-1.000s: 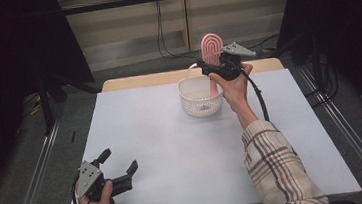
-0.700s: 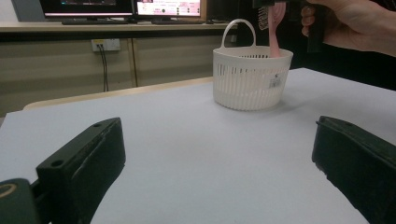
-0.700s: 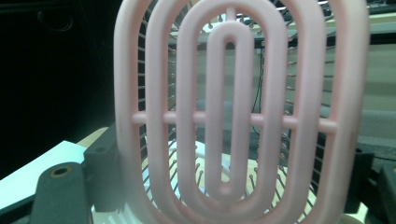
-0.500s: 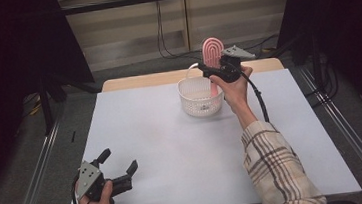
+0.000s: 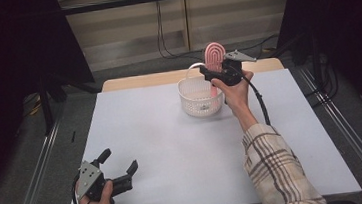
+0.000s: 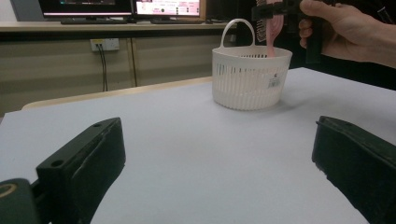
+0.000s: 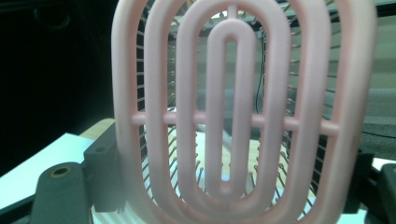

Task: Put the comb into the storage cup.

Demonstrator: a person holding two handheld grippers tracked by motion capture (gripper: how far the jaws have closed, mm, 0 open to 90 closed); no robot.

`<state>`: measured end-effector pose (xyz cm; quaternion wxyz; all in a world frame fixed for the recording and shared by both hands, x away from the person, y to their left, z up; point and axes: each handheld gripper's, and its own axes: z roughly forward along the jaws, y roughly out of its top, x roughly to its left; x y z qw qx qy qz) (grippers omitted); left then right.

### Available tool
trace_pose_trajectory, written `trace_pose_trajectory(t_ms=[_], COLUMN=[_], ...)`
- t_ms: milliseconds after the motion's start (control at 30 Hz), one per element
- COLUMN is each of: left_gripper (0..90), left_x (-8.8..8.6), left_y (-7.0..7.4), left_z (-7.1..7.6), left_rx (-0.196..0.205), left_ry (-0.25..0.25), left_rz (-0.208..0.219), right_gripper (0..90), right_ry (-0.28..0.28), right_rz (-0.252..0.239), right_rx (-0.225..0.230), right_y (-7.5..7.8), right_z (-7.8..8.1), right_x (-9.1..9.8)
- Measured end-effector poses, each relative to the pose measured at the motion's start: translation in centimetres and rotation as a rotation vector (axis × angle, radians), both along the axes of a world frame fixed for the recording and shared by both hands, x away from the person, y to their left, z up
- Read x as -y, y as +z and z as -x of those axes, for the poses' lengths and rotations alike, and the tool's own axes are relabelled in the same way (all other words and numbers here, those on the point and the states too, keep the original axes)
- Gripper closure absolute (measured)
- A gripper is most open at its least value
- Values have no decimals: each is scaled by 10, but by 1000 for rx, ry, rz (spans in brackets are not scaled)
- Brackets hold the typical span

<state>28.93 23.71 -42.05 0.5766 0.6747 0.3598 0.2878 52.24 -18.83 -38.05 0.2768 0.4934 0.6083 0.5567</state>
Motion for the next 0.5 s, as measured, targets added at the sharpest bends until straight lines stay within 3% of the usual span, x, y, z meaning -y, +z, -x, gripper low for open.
trace_pose_trajectory(t_ms=[500], left_gripper=[28], left_x=[1], left_y=[0], left_z=[0], left_rx=[-4], left_ry=[-4], left_rz=[3], right_gripper=[201], right_ry=[-5], right_rz=[-7], right_rx=[-36], right_y=[-10], right_z=[0], right_x=[-3])
